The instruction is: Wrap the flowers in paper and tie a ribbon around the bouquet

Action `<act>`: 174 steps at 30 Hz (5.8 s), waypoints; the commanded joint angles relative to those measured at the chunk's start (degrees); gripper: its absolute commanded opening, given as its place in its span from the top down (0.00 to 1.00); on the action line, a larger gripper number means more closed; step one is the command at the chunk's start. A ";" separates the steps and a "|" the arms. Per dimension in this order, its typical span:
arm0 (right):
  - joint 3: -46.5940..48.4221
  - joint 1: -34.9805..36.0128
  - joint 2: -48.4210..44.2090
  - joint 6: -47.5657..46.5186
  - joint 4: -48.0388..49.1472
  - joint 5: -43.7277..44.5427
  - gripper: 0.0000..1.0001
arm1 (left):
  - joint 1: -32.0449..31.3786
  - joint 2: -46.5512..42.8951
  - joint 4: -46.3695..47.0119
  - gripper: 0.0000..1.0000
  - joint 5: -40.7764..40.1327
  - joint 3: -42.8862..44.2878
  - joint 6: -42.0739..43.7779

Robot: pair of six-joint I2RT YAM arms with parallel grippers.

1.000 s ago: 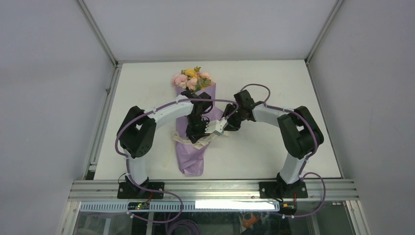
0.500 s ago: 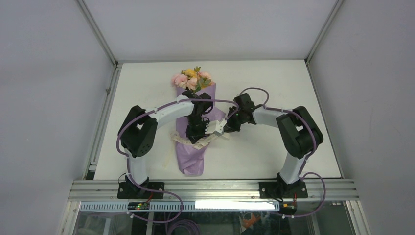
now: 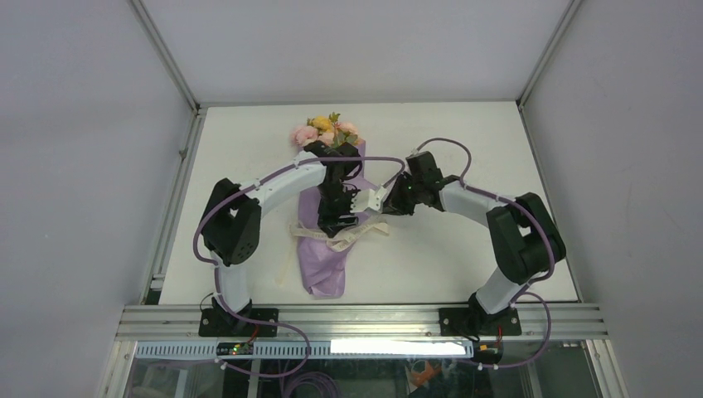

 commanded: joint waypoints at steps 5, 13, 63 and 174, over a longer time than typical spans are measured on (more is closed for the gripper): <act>1.04 -0.18 -0.09 -0.71 -1.80 2.55 0.80 | 0.37 -2.88 -1.17 0.39 6.17 3.35 -1.22; 3.61 3.86 1.58 11.32 -8.26 7.73 0.57 | -2.20 -0.62 -0.76 0.43 3.81 0.69 0.76; -4.17 13.81 5.32 45.54 8.69 14.50 0.63 | -3.50 3.63 0.76 0.57 -0.32 0.69 1.70; -9.55 -6.30 10.82 32.79 19.98 1.79 1.00 | -4.16 -2.31 1.70 0.06 0.97 12.75 -11.28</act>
